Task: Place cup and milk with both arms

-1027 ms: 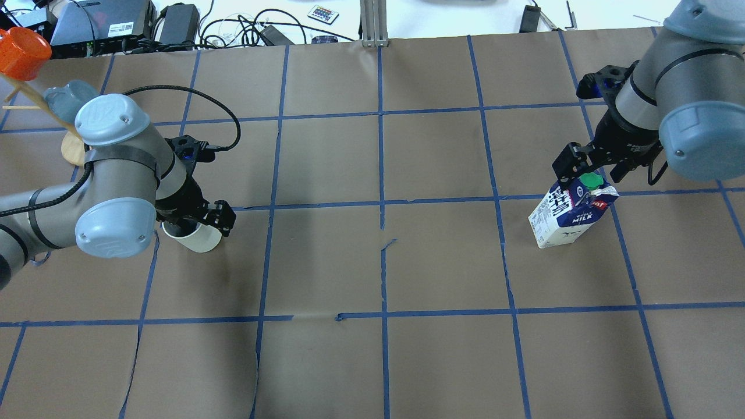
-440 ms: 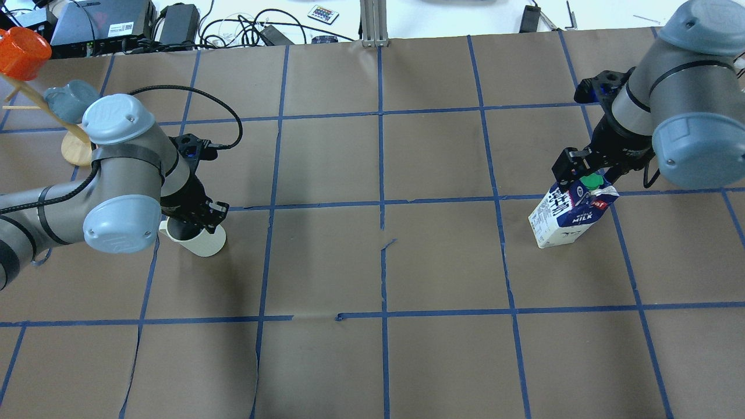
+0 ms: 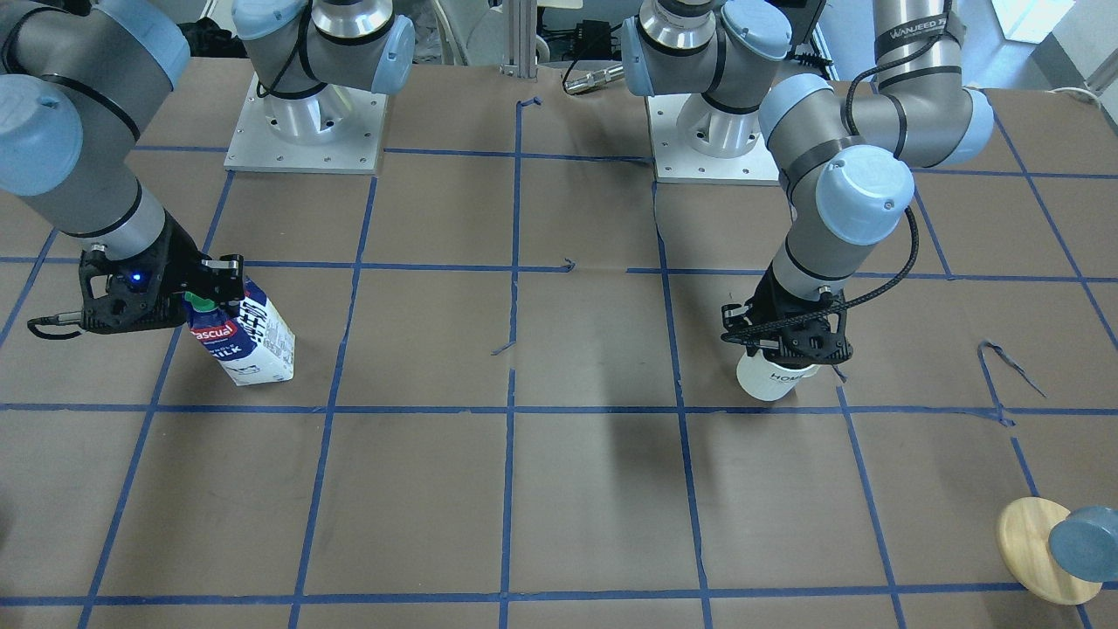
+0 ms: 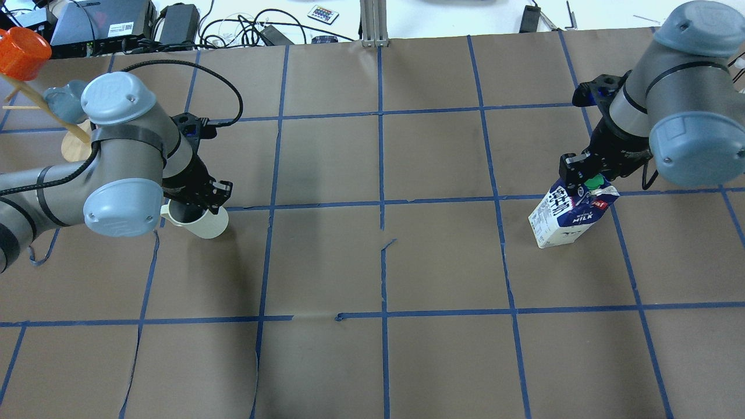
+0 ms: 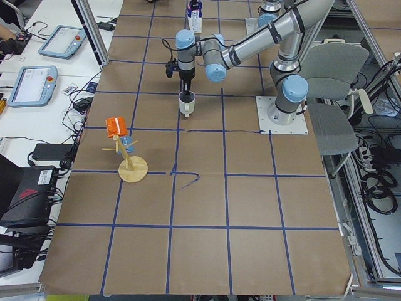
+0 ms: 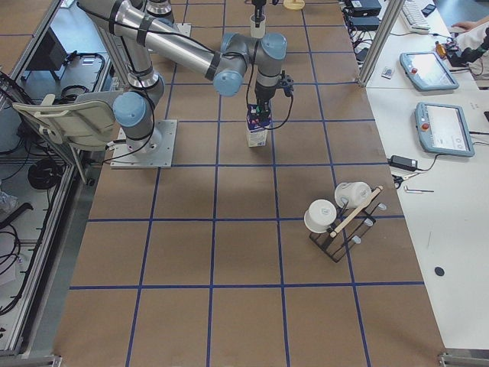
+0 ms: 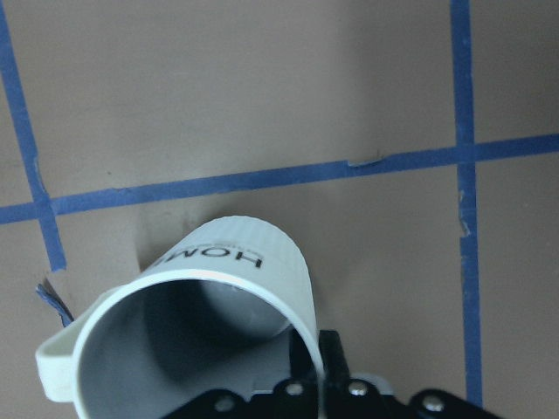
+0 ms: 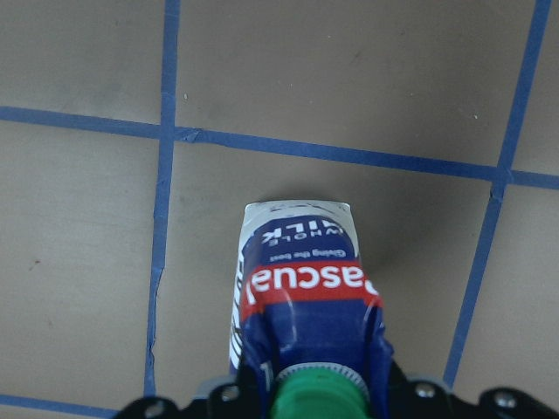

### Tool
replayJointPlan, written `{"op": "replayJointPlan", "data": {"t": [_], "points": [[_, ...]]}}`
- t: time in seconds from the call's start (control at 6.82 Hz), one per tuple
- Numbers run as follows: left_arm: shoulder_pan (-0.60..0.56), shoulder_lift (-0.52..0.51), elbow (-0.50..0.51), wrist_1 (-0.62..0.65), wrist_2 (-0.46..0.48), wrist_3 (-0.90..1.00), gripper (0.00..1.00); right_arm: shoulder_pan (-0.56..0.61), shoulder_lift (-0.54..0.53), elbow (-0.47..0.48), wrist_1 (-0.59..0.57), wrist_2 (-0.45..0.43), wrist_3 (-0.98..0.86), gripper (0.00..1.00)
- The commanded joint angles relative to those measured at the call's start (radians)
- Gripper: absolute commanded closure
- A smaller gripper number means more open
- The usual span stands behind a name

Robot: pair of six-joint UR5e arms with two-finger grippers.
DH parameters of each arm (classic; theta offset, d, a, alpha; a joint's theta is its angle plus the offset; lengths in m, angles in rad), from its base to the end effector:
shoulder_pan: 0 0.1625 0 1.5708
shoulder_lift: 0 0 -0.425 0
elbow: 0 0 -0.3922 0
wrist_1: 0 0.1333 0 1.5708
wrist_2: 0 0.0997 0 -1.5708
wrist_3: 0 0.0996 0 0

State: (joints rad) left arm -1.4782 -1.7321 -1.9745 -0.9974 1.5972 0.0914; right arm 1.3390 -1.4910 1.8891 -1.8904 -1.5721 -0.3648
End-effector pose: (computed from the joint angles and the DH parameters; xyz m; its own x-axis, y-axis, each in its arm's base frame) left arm -0.0839 -0.5100 0.2733 -0.9996 -0.0014 -0.0271 -0.0012 1.0000 -0.0059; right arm 0.0177 -0.5046 0.3270 -0.9909 -0.1316 -0.0268 -0.1333 0.9883 0.0737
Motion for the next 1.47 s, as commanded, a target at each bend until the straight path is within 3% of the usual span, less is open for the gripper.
{"op": "replayJointPlan", "data": {"t": [0.0,0.44,0.59,0.88,1.03,1.32], "points": [[-0.202,-0.067,0.116,-0.004,-0.026,-0.436,1.00,0.003,-0.008,-0.042,0.043,0.000,0.001,0.74],[-0.413,-0.287,0.387,-0.004,-0.097,-0.876,1.00,0.012,0.020,-0.233,0.216,0.024,0.006,0.76],[-0.454,-0.355,0.469,-0.004,-0.095,-0.939,1.00,0.014,0.037,-0.280,0.241,0.043,0.006,0.76],[-0.465,-0.408,0.510,-0.001,-0.097,-0.952,1.00,0.044,0.069,-0.320,0.231,0.097,0.020,0.78],[-0.465,-0.403,0.503,-0.012,-0.082,-0.922,0.01,0.049,0.081,-0.321,0.228,0.104,0.030,0.78],[-0.452,-0.373,0.516,-0.010,-0.083,-0.862,0.00,0.058,0.083,-0.320,0.228,0.104,0.038,0.80]]}}
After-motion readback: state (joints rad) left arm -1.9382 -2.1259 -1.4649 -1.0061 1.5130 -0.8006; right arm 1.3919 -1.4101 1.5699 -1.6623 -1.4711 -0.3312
